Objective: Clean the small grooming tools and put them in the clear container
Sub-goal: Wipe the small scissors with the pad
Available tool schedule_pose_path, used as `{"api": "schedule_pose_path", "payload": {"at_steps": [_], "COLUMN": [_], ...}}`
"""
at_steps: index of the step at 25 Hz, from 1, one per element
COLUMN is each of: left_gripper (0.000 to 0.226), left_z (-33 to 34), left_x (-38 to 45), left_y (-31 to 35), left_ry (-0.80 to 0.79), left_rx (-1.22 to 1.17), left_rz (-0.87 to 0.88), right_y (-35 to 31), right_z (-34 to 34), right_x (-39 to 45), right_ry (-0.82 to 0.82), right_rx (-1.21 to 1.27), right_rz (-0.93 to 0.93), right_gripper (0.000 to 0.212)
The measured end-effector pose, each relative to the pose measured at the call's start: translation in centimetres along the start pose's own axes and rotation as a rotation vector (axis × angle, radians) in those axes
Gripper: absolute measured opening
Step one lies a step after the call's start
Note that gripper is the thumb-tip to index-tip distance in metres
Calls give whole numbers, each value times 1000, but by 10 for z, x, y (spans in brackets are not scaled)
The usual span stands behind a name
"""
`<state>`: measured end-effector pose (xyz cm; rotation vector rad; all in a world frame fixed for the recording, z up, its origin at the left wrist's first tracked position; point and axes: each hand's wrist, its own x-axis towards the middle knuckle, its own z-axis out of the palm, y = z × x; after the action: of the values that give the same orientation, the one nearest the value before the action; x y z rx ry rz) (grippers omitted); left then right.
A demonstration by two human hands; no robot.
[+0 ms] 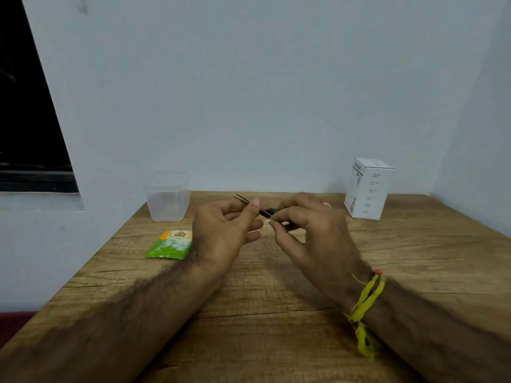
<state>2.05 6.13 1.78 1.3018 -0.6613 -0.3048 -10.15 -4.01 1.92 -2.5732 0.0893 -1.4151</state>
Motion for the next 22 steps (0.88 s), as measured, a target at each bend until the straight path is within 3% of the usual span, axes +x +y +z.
{"api": "schedule_pose_path", "payload": {"at_steps": [4, 6, 9, 11, 15, 22], "left_gripper": [14, 14, 18, 21, 20, 12], "left_z": [1, 1, -2, -2, 1, 2], "left_x": [4, 4, 3, 1, 1, 0], "left_y": [0, 1, 4, 3, -7, -10], "left_ry": [68, 90, -45, -174, -338, -419], "left_rx": [-40, -38, -76, -62, 13, 73], "left_rz": [-24, -38, -67, -55, -51, -79], "right_y": [-11, -15, -7, 0, 2, 8], "right_z": [3, -1, -9, -14, -19, -19], "right_x": [-3, -1, 6, 8, 9, 7], "right_ry": [-66, -15, 116, 145, 128, 86], "right_rx": [218, 416, 697, 778, 738, 402], "right_rz": [101, 279, 610, 732, 694, 469], "right_gripper": [5, 7, 7, 4, 7, 3]}}
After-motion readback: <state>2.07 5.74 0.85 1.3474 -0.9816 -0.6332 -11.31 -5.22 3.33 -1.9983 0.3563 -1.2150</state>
